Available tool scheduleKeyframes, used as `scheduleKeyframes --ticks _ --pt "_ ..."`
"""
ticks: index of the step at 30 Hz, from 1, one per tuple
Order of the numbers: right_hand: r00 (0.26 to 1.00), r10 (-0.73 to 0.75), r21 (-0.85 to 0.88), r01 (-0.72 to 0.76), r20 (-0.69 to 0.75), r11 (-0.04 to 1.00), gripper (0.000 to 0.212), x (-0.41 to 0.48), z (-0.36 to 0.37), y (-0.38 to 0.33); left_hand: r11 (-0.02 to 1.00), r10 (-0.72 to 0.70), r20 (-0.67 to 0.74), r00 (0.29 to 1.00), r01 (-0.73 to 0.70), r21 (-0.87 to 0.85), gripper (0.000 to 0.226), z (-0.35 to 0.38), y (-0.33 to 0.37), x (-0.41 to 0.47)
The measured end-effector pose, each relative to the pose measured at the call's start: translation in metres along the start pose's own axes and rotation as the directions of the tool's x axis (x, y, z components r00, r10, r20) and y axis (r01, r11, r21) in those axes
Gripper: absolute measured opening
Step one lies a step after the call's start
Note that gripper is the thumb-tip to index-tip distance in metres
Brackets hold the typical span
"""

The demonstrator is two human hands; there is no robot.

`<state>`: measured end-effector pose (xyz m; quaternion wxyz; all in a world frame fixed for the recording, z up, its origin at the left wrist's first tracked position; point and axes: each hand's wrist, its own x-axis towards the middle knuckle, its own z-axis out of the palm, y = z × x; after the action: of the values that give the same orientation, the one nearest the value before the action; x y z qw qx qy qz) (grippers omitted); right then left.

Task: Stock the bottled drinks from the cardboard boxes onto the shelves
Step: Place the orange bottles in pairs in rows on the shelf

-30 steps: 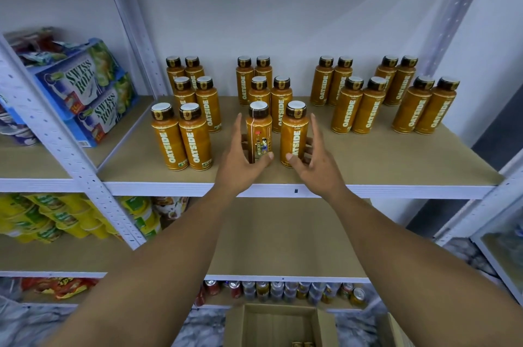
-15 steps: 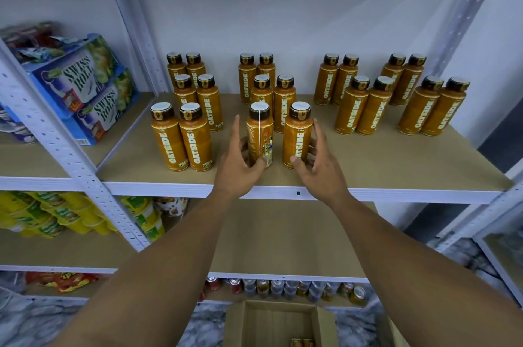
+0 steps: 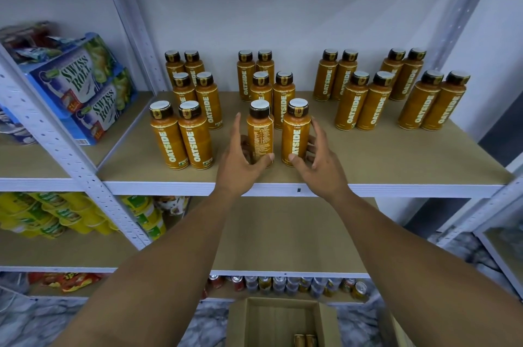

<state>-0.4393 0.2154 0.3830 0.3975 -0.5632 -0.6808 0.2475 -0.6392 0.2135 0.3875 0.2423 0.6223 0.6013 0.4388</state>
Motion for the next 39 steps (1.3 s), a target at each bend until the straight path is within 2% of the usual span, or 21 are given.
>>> scheduleKeyframes --ticks 5,10,15,18,23,27,32,39 --pt "1.000 0.001 -0.014 -0.001 0.002 1.000 0.093 -0.0010 0.0006 0.0001 0.995 -0.015 0.037 0.999 0.019 -0.096 0.112 -0.0023 -0.0051 0.0018" --pt "1.000 0.002 -0.024 -0.002 -0.005 1.000 0.093 -0.0001 0.0005 0.0005 0.999 -0.011 -0.026 1.000 0.010 -0.031 0.116 -0.0002 -0.0024 0.0019" --pt "1.000 0.009 -0.024 -0.009 0.003 1.000 0.094 0.0001 0.0009 -0.0002 0.994 -0.013 0.025 1.000 0.016 -0.110 0.111 -0.0021 -0.0068 0.0016" --pt "1.000 0.005 -0.017 -0.005 0.003 1.000 0.092 -0.0002 0.0004 -0.0005 0.998 -0.024 -0.023 0.999 0.023 -0.061 0.115 -0.0005 -0.0030 0.0020" --pt "1.000 0.018 -0.019 -0.018 0.006 1.000 0.093 -0.0006 0.0000 -0.0017 0.993 -0.023 0.020 1.000 0.026 -0.112 0.111 -0.0022 -0.0076 0.0018" --pt "1.000 0.018 -0.026 -0.018 -0.001 1.000 0.093 0.0000 0.0000 -0.0017 0.999 -0.021 -0.033 0.999 0.020 -0.049 0.114 0.0002 -0.0046 0.0018" --pt "1.000 0.019 -0.038 -0.019 -0.004 0.999 0.093 0.0000 0.0009 -0.0012 0.996 -0.006 0.020 1.000 0.008 -0.087 0.108 -0.0020 -0.0085 0.0011" --pt "1.000 0.009 -0.083 -0.006 0.029 0.997 0.093 0.0007 0.0039 -0.0060 1.000 0.000 0.003 1.000 0.000 -0.031 0.105 -0.0023 -0.0031 0.0002"
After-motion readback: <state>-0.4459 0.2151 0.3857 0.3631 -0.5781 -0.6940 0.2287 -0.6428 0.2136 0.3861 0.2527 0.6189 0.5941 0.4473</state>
